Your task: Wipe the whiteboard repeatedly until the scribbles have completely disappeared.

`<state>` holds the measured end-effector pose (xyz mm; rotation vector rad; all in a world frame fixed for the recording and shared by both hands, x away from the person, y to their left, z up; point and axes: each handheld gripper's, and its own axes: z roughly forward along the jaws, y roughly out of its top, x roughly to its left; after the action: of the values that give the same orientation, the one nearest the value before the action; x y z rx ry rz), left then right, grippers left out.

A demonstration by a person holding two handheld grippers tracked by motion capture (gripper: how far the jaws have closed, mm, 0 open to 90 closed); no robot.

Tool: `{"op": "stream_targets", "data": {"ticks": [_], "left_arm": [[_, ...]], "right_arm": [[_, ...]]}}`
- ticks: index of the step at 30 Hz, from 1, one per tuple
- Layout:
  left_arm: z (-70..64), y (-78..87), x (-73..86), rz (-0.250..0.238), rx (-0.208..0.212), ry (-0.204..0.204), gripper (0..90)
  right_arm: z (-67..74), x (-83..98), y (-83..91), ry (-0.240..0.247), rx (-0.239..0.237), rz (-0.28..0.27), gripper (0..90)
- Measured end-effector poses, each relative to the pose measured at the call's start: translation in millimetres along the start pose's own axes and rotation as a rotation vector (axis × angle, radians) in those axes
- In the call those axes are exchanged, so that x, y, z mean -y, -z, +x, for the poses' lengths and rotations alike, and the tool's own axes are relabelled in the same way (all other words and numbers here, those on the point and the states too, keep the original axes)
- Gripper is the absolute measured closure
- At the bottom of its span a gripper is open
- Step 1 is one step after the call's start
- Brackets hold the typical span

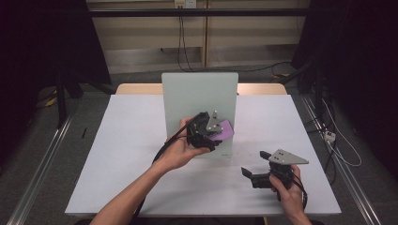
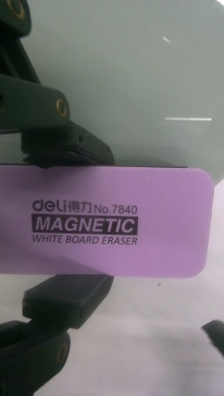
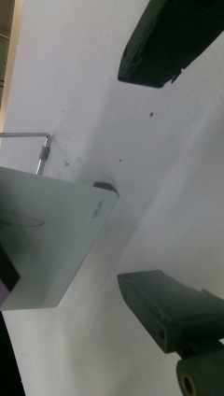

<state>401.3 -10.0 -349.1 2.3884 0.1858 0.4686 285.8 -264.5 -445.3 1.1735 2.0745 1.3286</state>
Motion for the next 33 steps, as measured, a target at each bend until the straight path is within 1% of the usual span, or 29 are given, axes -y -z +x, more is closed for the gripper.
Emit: {"op": "stream_targets", "data": {"ticks": [2,4,6,7,8,12,13,17,22,25,28,29,31,32,33], "left_arm": [[5.2,6.2,-2.9,-0.014,-0.017,0.011,41.0],[9.1,12.2,-5.0,-0.036,-0.046,0.015,41.0],[14.0,17.5,-5.5,-0.066,-0.061,0.036,41.0],[16.2,18.8,-5.0,-0.075,-0.053,0.05,41.0],[17.1,18.8,-4.4,-0.078,-0.05,0.054,41.0],[12.8,16.3,-4.5,-0.075,-0.069,0.039,41.0],[12.6,15.7,-4.2,-0.071,-0.059,0.039,41.0],[9.3,11.7,-2.6,-0.054,-0.046,0.03,41.0],[0.0,1.9,1.6,-0.028,-0.024,0.013,41.0],[-7.2,-4.8,5.1,-0.011,-0.015,-0.003,41.0],[-13.6,-13.9,10.1,0.006,0.026,0.002,41.0],[-16.8,-17.8,11.7,0.019,0.037,-0.007,41.0],[-23.5,-24.9,14.2,0.037,0.049,-0.019,41.1],[-26.0,-27.3,14.8,0.042,0.055,-0.015,41.0],[-26.2,-27.8,14.4,0.047,0.058,-0.018,41.0]], "right_arm": [[0.3,-0.1,-0.1,0.001,0.0,0.0,4.0],[0.7,-0.2,-0.1,0.004,0.0,0.0,4.0],[0.5,-0.1,-0.2,0.003,-0.001,0.0,4.0],[0.4,-0.1,-0.1,0.002,0.0,0.0,4.0],[0.3,-0.1,-0.1,0.002,0.001,-0.001,4.0],[0.7,-0.2,-0.2,0.003,0.001,0.0,4.0],[0.7,-0.2,-0.3,0.005,-0.001,-0.001,4.0],[0.8,-0.2,-0.2,0.005,-0.001,-0.001,4.0],[0.9,-0.2,-0.4,0.004,-0.002,0.0,4.0],[0.9,-0.2,-0.4,0.004,-0.002,0.0,4.0],[0.8,-0.2,-0.4,0.004,-0.001,0.001,4.0],[0.8,-0.2,-0.5,0.004,-0.001,0.001,4.0],[1.0,-0.3,-0.6,0.006,-0.001,0.001,4.0],[1.0,-0.3,-0.7,0.006,-0.002,0.001,4.0],[1.0,-0.3,-0.6,0.006,-0.003,0.001,4.0]]}}
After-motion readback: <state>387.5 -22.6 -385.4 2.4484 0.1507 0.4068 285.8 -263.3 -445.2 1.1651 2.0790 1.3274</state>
